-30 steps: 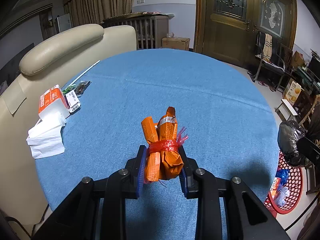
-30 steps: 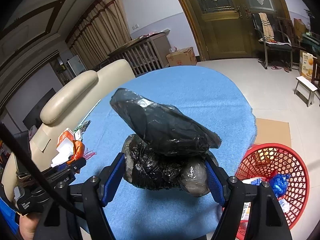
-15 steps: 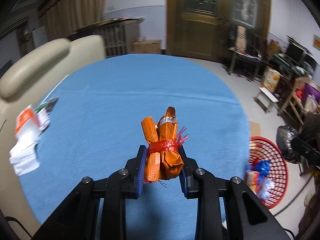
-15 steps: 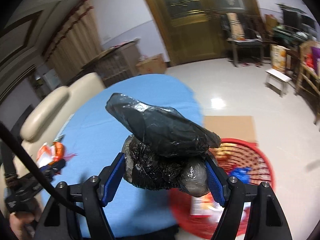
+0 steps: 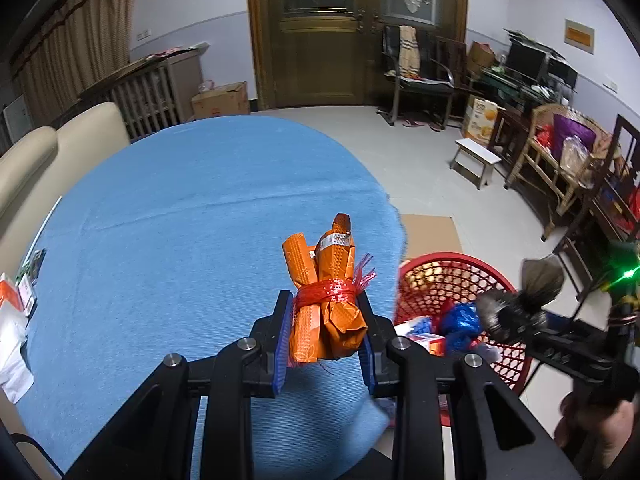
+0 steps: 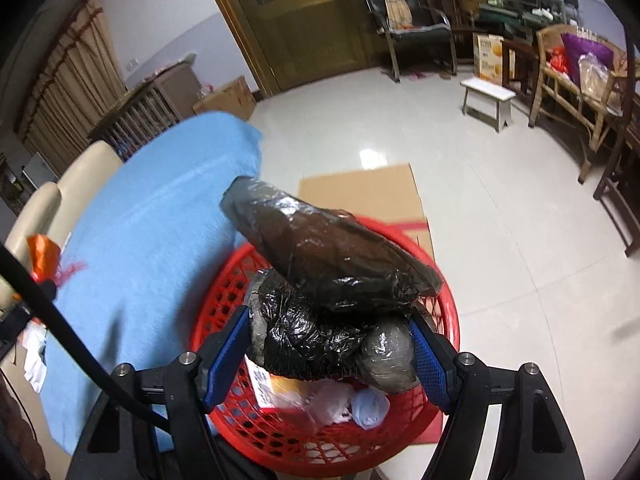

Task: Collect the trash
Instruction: 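Open both tools to drop the orange bundle and black bag into the wastebasket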

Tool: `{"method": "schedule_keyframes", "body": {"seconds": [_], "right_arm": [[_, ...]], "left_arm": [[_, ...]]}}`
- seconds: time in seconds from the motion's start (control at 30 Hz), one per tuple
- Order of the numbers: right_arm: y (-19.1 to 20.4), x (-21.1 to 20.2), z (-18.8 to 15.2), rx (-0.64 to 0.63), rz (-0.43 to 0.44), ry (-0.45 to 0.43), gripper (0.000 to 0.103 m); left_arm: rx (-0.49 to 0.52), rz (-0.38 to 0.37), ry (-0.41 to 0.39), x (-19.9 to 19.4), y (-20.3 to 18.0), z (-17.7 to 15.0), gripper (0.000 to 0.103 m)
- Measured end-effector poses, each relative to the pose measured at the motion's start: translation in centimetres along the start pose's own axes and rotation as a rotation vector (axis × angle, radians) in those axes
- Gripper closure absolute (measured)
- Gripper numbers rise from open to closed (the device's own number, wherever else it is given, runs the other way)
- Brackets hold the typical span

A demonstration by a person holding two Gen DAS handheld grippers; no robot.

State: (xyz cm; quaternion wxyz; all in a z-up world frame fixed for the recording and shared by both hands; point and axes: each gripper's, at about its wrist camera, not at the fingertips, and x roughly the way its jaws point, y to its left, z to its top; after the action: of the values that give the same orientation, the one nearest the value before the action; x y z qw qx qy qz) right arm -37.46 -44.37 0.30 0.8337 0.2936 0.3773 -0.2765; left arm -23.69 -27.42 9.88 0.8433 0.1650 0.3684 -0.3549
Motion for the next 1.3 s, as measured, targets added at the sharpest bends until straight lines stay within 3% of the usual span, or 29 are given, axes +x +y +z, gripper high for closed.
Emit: {"method": "schedule_keyframes", "body": {"seconds": [0.07,0.2,0.7,1.3], "right_arm": [[-0.4,0.4,-0.6,0.012,-0.001,0.032,0.023],[-1.1,0.9,-1.3,0.030,-0.017,0.084,0.002],[-2.0,-6.9,2.0,0.088,0.003,-0.133,0.002],[-5.3,-11.9,4.1,0.166,0.028,-0.276,0.002]], "left_arm": [[0.011,-0.009,0.004,0.1,-0.7,0.2,0.072],[0.029,-0.025,0.015,0.3,-1.3,0.2,0.072],[0.098,-0.080,0.060,1.6,-5.3,0.6,0.072],[0.191,-0.122,0.154,6.4,-11.3,1.2,0.072]]}}
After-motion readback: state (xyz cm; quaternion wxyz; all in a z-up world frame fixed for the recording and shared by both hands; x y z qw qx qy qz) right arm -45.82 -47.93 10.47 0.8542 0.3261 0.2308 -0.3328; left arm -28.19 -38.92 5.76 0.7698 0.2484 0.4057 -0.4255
